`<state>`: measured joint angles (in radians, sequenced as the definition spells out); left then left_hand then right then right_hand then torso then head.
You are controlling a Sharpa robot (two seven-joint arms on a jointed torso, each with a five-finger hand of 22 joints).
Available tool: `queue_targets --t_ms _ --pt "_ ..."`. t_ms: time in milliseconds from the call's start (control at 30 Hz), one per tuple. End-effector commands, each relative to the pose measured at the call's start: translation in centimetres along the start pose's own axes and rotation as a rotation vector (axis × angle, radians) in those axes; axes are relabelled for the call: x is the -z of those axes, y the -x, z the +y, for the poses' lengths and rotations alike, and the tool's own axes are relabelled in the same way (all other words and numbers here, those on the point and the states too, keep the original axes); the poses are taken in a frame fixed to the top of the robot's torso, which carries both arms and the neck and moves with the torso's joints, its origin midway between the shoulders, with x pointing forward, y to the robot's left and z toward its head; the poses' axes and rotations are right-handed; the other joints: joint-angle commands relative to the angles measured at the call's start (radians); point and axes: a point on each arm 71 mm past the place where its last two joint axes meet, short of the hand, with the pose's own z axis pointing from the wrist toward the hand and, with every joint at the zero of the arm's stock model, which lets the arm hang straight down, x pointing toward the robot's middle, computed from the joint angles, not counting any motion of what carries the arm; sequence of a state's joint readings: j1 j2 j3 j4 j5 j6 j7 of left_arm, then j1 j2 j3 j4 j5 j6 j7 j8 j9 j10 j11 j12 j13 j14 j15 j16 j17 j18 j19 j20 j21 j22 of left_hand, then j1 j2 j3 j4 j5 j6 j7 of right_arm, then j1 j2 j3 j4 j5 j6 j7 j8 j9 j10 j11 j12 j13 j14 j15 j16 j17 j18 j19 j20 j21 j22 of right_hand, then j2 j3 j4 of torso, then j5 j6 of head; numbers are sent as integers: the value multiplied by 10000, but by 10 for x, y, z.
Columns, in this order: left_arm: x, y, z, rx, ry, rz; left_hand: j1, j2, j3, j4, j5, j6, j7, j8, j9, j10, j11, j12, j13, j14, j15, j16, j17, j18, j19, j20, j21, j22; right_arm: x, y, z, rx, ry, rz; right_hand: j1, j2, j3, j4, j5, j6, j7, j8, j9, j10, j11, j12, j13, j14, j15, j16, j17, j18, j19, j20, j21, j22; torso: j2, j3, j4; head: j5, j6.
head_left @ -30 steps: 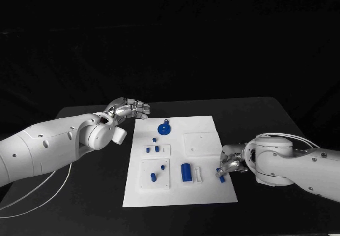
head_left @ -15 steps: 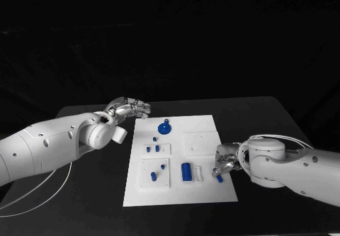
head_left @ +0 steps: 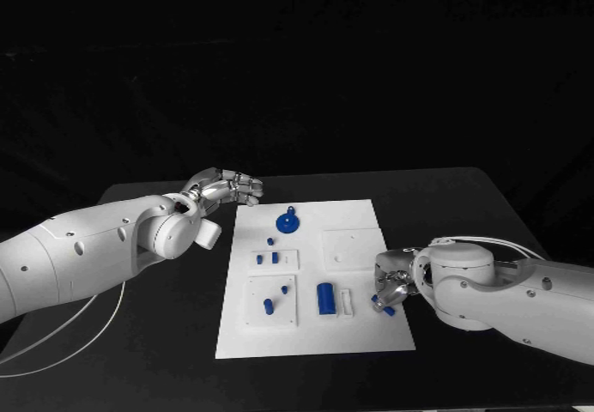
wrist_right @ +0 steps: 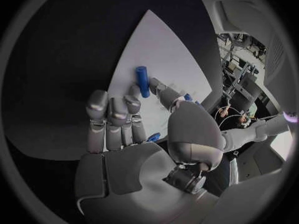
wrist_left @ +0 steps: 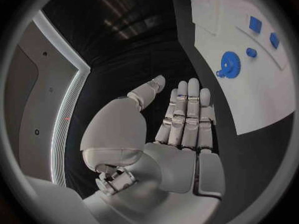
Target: Assemble the parts on the task board
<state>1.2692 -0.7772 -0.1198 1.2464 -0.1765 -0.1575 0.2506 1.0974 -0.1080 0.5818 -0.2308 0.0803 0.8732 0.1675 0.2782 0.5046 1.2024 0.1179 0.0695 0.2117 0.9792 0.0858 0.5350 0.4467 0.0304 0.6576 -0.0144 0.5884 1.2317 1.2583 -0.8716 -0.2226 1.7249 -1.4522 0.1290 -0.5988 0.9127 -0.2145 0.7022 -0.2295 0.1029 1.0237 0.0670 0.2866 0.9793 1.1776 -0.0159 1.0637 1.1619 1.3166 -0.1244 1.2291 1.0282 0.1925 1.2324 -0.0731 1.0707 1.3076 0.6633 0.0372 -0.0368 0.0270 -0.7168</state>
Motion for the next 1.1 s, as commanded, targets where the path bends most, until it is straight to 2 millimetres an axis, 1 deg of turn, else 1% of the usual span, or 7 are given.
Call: queue_targets --t_ms 33,133,300,567,700,867,1100 --pt "0 -2 -1 67 -70 149 -68 -24 -1 71 25 -76 -6 63 -10 -24 0 23 -5 72 32 -47 15 -41 32 37 -56 11 -4 -22 1 617 -24 723 167 22 -2 -118 68 -233 322 -482 -3323 -35 32 -31 6 6 63 -60 -13 693 -10 74 31 158 6 2 -3 7 -11" --pt "0 -2 -1 68 -71 153 -69 -24 -1 73 25 -77 -6 63 -10 -23 -1 23 -4 73 32 -49 18 -41 32 37 -57 12 -4 -21 1 655 -43 595 388 184 22 -310 161 -179 318 -496 -3377 -31 25 -30 3 6 59 -68 -15 693 -19 99 33 158 5 4 -4 8 -15" --pt "0 -2 -1 70 -74 164 -71 -22 -1 76 25 -78 -7 63 -11 -22 -1 23 -4 75 31 -51 23 -41 33 36 -58 14 -5 -20 2 707 -33 467 410 482 2 -419 389 -90 308 -495 -3432 -14 19 -28 -5 7 56 -72 -14 693 -24 142 38 158 3 5 -3 4 -29" --pt "0 -3 -2 75 -82 189 -72 -17 -1 81 27 -78 -8 64 -12 -19 -3 25 -3 80 30 -55 32 -40 35 35 -61 18 -5 -17 4 455 8 81 41 635 -56 -208 855 170 244 -461 -3550 63 -42 -21 -28 21 11 -75 -15 693 -6 207 48 153 4 1 -3 4 -39" --pt "0 -3 -2 75 -83 189 -72 -14 0 84 27 -78 -8 65 -12 -18 -4 25 -3 81 30 -58 36 -40 36 35 -62 20 -5 -16 2 -185 53 -84 -59 832 -43 -128 1137 329 197 -420 -3596 157 -88 -13 -48 31 -25 -65 -12 693 23 213 64 151 4 5 5 9 -42" --pt "0 -2 -1 71 -75 171 -73 -12 0 86 28 -77 -9 65 -13 -16 -4 26 -2 83 29 -60 40 -40 37 35 -64 22 -5 -12 -5 -2249 92 -142 -270 842 -64 64 1044 392 173 -428 -3661 219 -109 -37 -77 35 -51 -65 -17 693 61 209 76 145 2 10 3 32 -47" --pt "0 -2 -1 74 -73 183 -71 -9 1 88 29 -76 -11 67 -13 -14 -6 27 -1 87 28 -65 50 -39 38 33 -67 26 -2 1 -6 -3196 200 -462 -342 809 -61 133 952 440 159 -422 -3692 243 -124 -49 -88 36 -66 -66 -22 693 78 189 80 142 6 1 6 43 -58"
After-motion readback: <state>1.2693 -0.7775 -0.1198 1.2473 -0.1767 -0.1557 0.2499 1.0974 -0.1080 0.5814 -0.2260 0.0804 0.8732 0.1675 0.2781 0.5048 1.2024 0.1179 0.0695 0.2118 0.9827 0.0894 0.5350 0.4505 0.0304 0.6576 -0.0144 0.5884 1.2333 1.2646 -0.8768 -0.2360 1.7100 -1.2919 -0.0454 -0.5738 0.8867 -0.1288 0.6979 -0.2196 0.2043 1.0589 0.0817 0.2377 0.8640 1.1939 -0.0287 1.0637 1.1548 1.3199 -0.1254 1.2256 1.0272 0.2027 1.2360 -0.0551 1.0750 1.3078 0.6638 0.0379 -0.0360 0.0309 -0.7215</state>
